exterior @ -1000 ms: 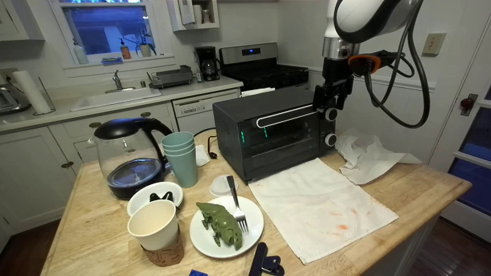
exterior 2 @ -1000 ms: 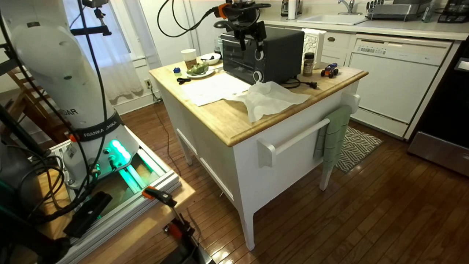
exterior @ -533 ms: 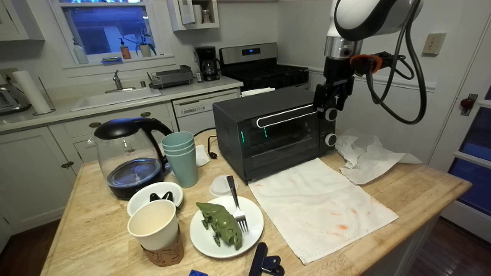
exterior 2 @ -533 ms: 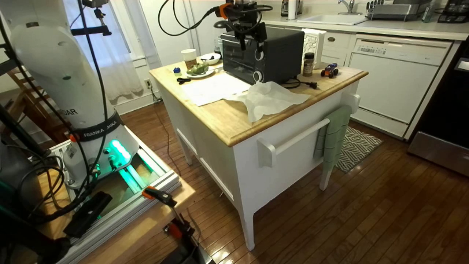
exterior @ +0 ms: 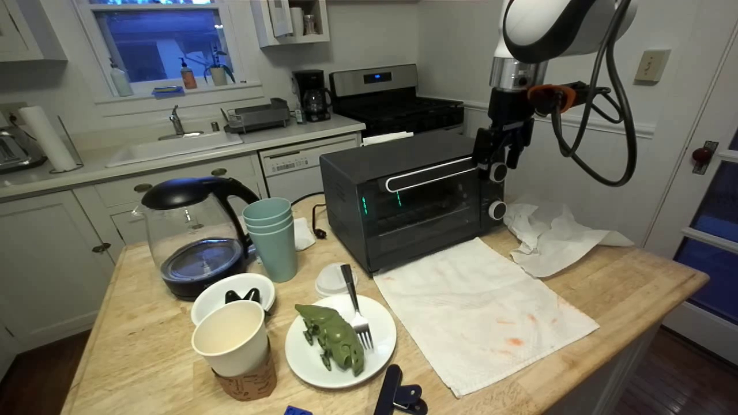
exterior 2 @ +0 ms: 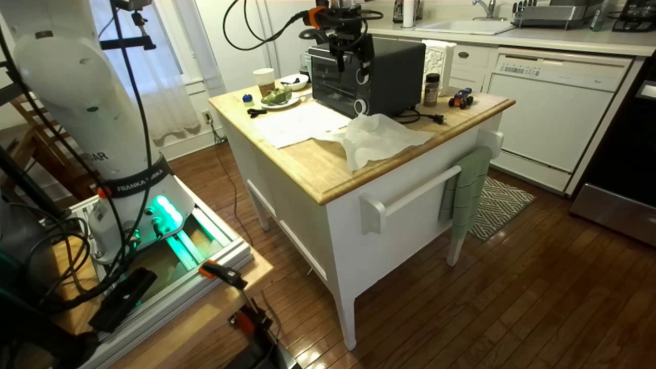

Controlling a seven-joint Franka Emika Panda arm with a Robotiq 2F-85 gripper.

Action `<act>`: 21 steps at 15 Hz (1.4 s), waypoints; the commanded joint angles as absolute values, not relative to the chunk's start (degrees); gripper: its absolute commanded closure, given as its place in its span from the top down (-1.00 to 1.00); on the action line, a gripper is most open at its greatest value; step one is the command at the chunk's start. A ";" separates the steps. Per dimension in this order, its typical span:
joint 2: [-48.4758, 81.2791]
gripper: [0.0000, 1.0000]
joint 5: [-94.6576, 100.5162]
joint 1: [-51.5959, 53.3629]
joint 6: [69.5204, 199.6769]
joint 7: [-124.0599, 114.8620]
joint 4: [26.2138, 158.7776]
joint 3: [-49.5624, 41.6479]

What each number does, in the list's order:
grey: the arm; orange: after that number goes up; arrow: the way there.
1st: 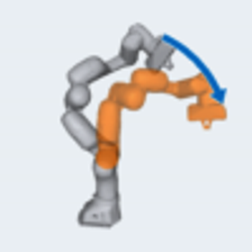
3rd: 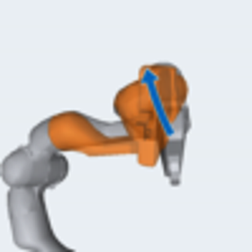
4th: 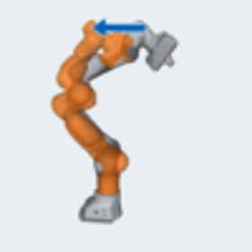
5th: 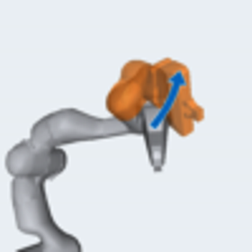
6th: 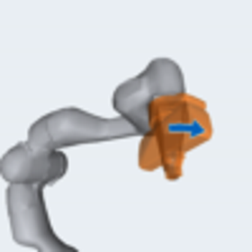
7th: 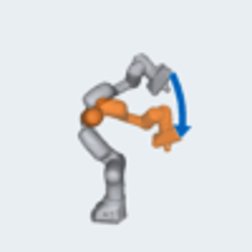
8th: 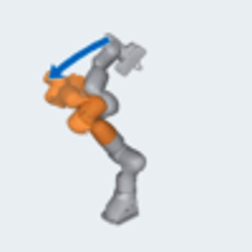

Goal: Turn the top dial on the oven to the right twice

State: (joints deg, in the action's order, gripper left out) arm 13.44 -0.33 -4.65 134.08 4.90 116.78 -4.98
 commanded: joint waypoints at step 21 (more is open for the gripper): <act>1.02 1.00 12.26 -1.09 129.29 -15.75 127.25 -5.40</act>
